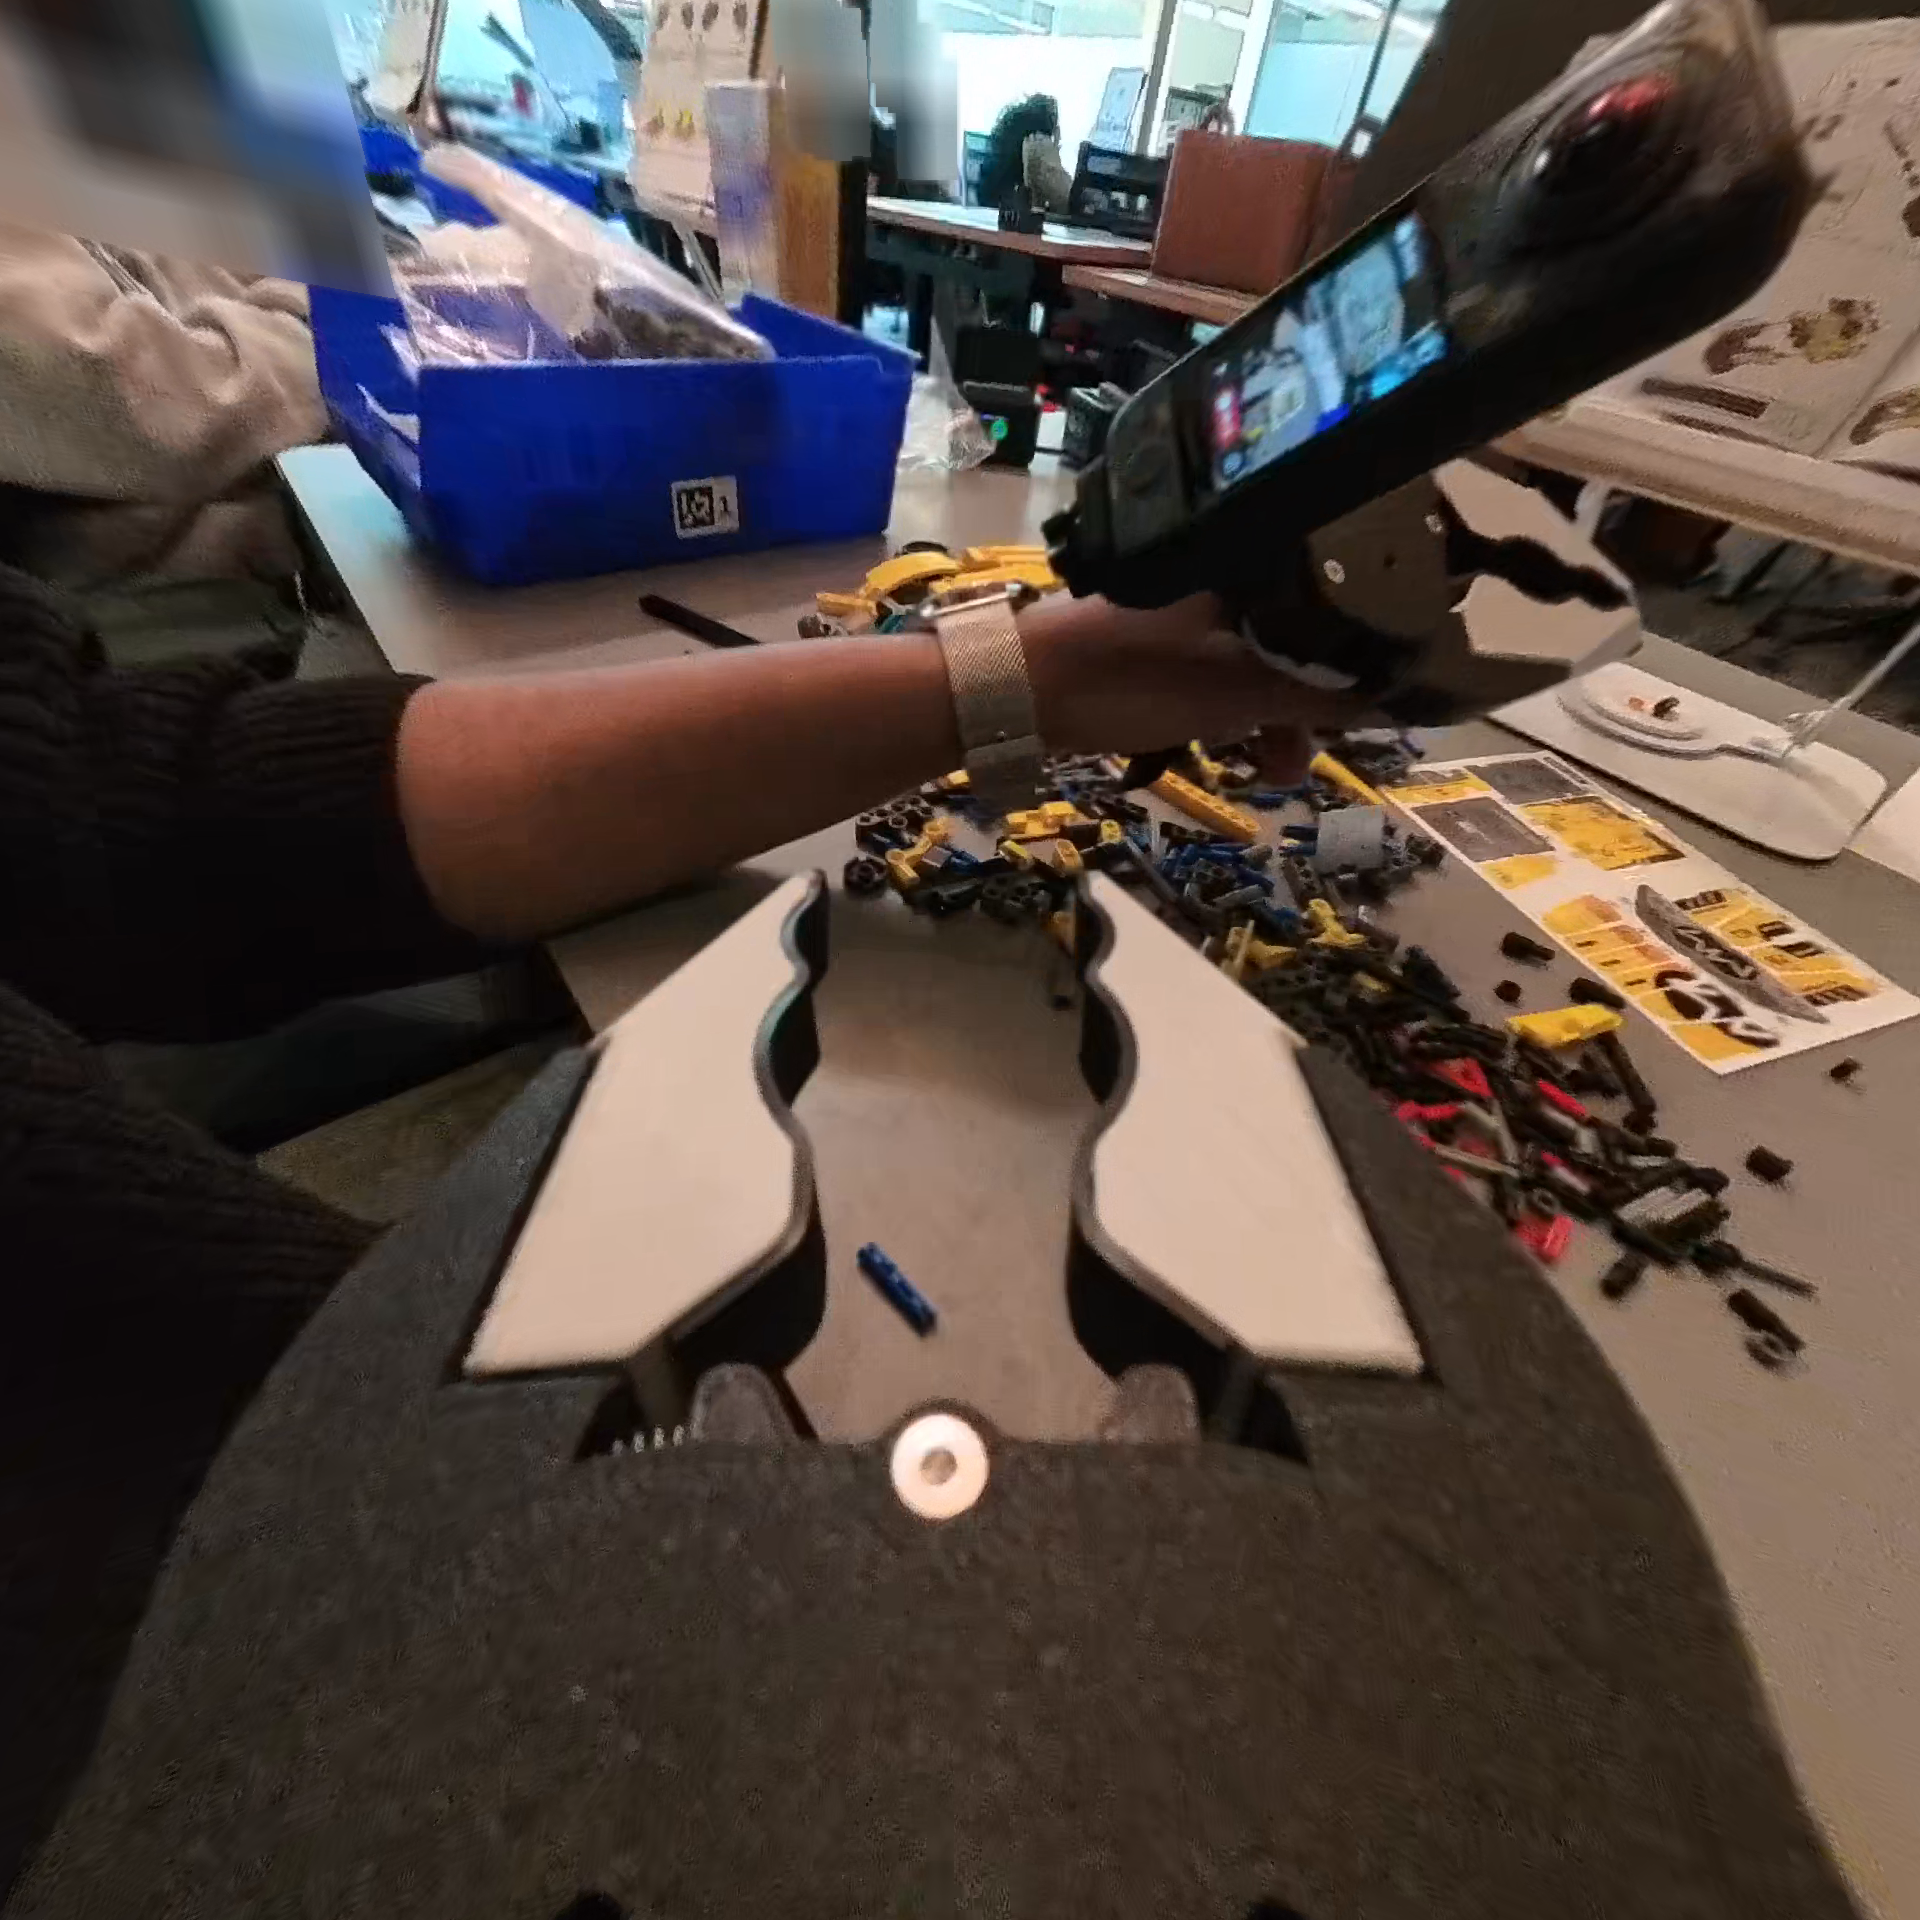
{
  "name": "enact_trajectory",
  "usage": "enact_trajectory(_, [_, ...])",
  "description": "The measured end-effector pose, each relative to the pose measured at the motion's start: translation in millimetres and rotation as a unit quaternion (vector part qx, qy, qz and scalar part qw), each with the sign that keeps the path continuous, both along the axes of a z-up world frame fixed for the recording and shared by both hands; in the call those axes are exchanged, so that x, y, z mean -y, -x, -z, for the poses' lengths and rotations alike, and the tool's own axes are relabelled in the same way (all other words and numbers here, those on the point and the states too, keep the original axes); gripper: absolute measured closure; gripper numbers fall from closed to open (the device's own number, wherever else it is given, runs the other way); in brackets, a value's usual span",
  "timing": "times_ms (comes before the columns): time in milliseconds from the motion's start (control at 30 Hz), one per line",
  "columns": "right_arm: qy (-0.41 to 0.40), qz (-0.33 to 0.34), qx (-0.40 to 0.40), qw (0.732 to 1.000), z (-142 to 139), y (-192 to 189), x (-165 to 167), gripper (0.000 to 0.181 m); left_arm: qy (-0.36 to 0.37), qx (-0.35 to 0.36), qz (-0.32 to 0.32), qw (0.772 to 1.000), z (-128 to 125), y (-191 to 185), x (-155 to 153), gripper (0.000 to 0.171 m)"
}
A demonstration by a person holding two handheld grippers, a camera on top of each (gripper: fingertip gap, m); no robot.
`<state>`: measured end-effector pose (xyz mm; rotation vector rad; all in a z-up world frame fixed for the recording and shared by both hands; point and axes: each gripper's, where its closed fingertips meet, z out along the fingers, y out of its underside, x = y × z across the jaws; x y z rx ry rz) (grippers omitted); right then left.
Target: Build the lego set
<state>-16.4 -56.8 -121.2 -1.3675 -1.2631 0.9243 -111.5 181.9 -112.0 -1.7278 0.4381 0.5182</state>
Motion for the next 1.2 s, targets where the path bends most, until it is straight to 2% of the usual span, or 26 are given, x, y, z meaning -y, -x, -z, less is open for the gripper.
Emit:
enact_trajectory(100, [-0.021,0.015,0.021,0.999,9.7,4.4,-5.9,0.133,-0.002,0.008,0.012,1.0,-2.8,-6.2,1.4,0.171])
enact_trajectory(333, [0.062,-0.008,0.005,0.998,20.0,10.7,-2.9,0.132,0.002,0.003,0.019,1.0,-0.5,-8.4,1.6,0.171])
enact_trajectory(567, [0.082,-0.012,-0.014,0.996,18.2,6.7,-14.6,0.132,0.007,0.017,0.0,1.0,3.8,2.0,-1.1,0.171])
enact_trajectory(667, [0.063,0.008,-0.009,0.998,12.2,-6.0,-34.2,0.128,0.009,0.017,-0.007,1.0,6.8,5.5,-2.4,0.171])
enact_trajectory(800, [-0.013,0.109,0.018,0.994,-8.2,-55.5,-98.1,0.127,0.009,0.015,-0.009,1.0,8.4,7.5,-2.6,0.171])
enact_trajectory(867, [-0.01,0.147,0.019,0.989,-16.6,-82.6,-121.2,0.128,0.009,0.016,-0.009,1.0,8.8,8.6,-2.7,0.171])
enact_trajectory(933, [0.041,0.141,0.03,0.989,-7.4,-94.8,-126.9,0.127,0.012,0.018,-0.01,1.0,10.7,10.2,-3.2,0.171])
enact_trajectory(1033, [0.125,0.096,0.099,0.982,37.3,-96.5,-104.6,0.123,0.018,0.016,-0.011,1.0,14.4,11.3,-4.2,0.171])
enact_trajectory(1100, [0.122,0.095,0.157,0.976,66.9,-100.2,-96.8,0.116,0.019,0.012,-0.01,1.0,14.3,10.4,-4.0,0.171])
enact_trajectory(1200, [0.079,0.133,0.174,0.973,74.7,-96.7,-109.5,0.11,0.016,0.01,-0.005,1.0,11.9,6.0,-3.1,0.171])
